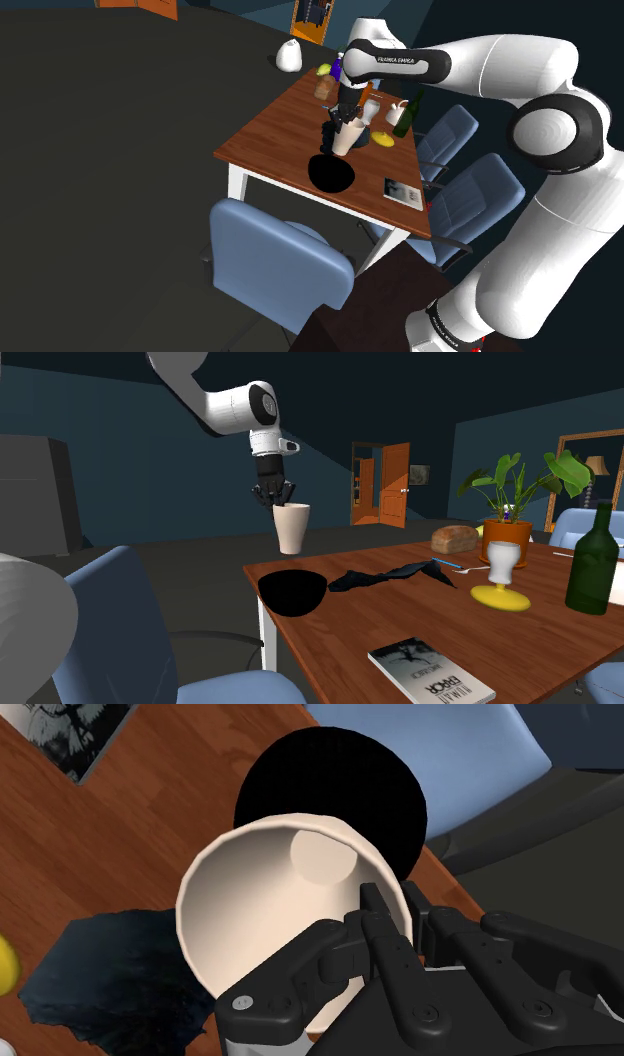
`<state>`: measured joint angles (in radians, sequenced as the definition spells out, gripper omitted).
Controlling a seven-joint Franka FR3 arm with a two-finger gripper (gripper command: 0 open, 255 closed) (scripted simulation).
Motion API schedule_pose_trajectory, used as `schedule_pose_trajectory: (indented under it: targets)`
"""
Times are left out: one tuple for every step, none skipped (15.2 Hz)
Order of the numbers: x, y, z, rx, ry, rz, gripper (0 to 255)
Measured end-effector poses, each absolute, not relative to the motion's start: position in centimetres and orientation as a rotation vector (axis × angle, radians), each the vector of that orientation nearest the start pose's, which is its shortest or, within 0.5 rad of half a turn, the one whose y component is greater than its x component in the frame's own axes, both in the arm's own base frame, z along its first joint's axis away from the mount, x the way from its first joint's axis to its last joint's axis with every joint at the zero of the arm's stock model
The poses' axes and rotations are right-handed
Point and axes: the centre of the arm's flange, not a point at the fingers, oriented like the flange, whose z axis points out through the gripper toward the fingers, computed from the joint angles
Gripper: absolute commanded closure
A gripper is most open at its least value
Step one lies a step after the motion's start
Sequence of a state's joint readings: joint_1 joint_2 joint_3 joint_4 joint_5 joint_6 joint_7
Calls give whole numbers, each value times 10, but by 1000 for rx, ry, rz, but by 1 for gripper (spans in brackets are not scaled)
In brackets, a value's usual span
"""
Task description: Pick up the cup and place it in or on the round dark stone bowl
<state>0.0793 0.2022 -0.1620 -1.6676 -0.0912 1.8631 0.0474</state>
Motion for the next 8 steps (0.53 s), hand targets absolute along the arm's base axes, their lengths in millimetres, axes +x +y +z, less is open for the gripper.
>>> schedule_pose_trajectory:
  targets:
    - [619, -52, 480, -3257, 164, 11, 255]
    - [620, -52, 476, -3257, 164, 11, 255]
    - [620, -52, 471, -3257, 164, 11, 255]
    - [621, -52, 465, -3257, 164, 10, 255]
    - [620, -52, 459, -3257, 164, 11, 255]
    - [620, -52, 454, -3257, 164, 11, 255]
    - [621, -52, 449, -3257, 164, 10, 255]
    - [621, -52, 444, -3257, 164, 10, 255]
